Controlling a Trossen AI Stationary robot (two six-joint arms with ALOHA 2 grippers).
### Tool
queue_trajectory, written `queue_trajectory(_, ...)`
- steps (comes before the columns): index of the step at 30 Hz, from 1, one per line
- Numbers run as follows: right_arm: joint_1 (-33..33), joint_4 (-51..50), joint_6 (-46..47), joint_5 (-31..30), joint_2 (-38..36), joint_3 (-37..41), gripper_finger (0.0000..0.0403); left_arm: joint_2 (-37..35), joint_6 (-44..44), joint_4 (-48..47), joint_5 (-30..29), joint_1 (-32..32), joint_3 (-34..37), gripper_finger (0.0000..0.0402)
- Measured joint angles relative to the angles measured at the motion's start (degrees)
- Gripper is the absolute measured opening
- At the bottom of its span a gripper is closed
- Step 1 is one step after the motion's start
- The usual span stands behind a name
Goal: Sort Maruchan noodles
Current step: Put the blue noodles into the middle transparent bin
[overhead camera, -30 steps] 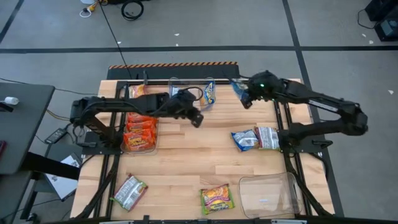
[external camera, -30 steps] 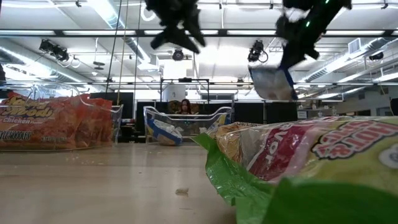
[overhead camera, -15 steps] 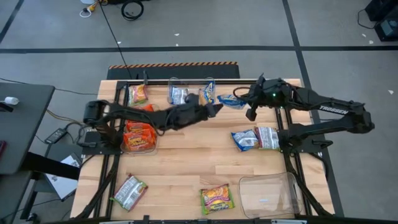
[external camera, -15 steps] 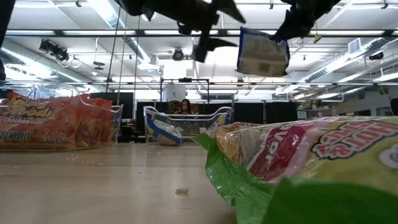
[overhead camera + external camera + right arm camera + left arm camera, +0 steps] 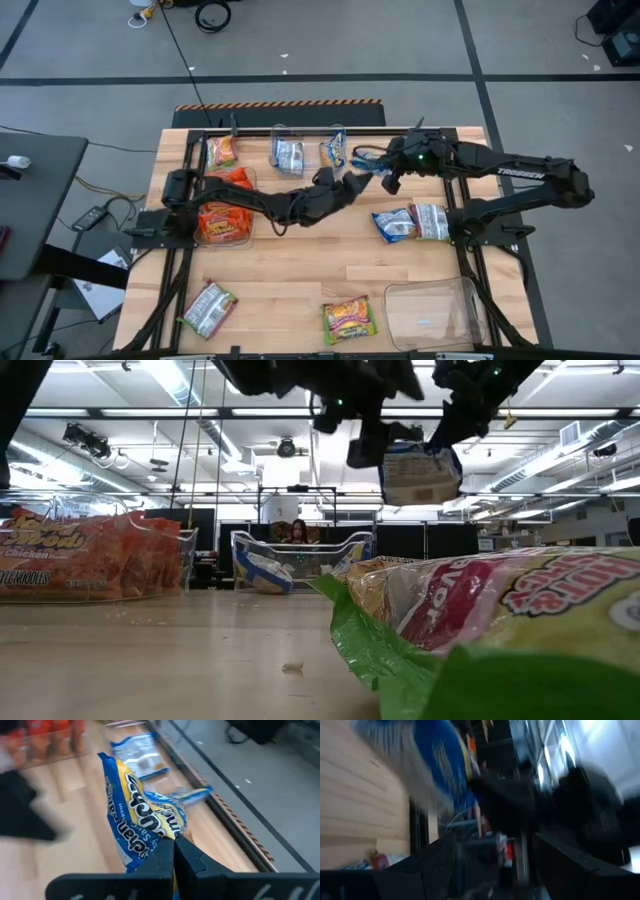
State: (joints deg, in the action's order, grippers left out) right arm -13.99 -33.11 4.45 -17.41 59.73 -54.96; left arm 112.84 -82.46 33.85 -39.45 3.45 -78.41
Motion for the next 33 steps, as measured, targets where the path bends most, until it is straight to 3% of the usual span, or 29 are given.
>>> queue_trajectory(8,2.3,0.9,0.6,0.6,2.1,0.0,0.0004,1.7,-8.4,-1.1,-0.7,-3.0,-0.3,0.0273)
queue_trajectory(19,2.2,0.0,-2.7,-0.1,2.2,0.0,0.0004,1.7,-7.2,-4.3,9.3,-5.7,-0.3,0.0295)
queue_trajectory(27,1.9,1.7,-7.7,-2.2,0.1,0.0,0.0004,1.6,-9.0,-5.5,12.1,-5.6,-0.3,0.0305)
queue_trajectory(33,1.4,1.7,-6.4,5.3,-0.5,0.0,0.0005,1.6,-10.2,-5.4,9.7,-7.0,-0.3,0.0305)
